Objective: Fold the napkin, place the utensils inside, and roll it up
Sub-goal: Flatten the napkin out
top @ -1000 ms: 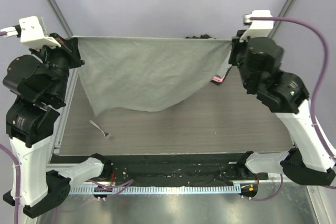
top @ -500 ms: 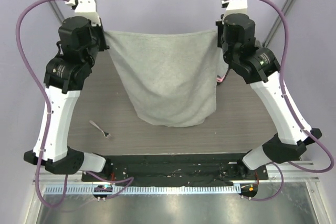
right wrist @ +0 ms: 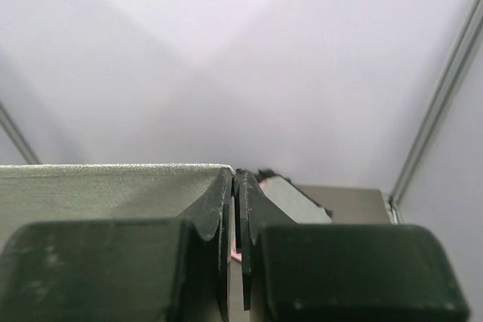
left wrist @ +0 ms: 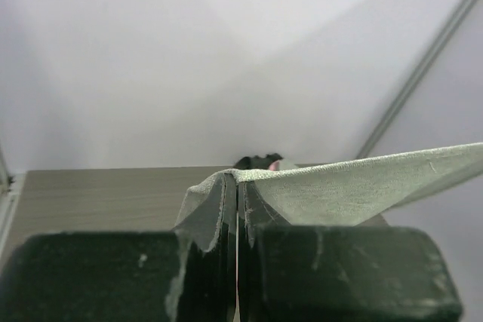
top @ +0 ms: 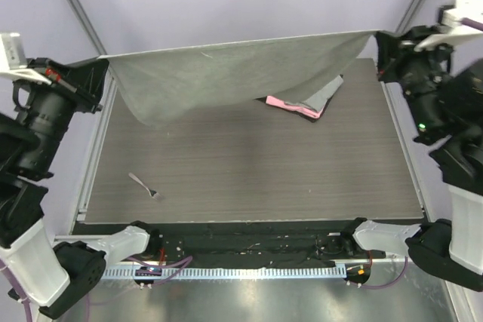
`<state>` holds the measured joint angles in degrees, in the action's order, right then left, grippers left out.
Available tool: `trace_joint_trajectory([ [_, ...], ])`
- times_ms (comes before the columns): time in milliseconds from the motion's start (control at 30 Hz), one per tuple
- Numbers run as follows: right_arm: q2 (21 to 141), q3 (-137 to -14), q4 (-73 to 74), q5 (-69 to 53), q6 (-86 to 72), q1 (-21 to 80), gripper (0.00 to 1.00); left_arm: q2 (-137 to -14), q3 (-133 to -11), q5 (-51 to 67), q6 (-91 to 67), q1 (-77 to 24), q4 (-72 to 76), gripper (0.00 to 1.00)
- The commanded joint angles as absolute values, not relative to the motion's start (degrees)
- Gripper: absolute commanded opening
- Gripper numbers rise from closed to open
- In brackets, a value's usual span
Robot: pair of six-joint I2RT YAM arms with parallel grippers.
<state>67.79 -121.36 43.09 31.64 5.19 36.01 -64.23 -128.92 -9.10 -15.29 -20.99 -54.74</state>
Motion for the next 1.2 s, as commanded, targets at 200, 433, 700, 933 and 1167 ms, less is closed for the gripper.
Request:
trace_joint_trajectory([
  [200,63.63,-127.98,43.08,21.01,0.62,34.98,0.01,-59.86,-125.54,-6.41,-25.49,-20.21,-55.03,0.01],
  [433,74.42,-116.73,34.55,26.45,6.58,34.98,0.01,-64.12,-106.89,-17.47,-21.1,-20.3,-46.23,0.0],
  [700,102.8,-120.04,26.37,23.82,8.79,29.8,0.01,-79.61,-94.49,-6.43,-21.62,0.68,-37.8,0.0],
  [933,142.59,-151.74,23.21,21.19,10.64,29.09,0.01,-105.27,-104.4,1.94,-21.36,11.95,-38.32,0.0],
  [1167,147.13,-142.82,0.27,14.97,7.74,29.09,0.42,-122.87,-124.96,3.43,-18.02,12.39,-44.99,0.41],
])
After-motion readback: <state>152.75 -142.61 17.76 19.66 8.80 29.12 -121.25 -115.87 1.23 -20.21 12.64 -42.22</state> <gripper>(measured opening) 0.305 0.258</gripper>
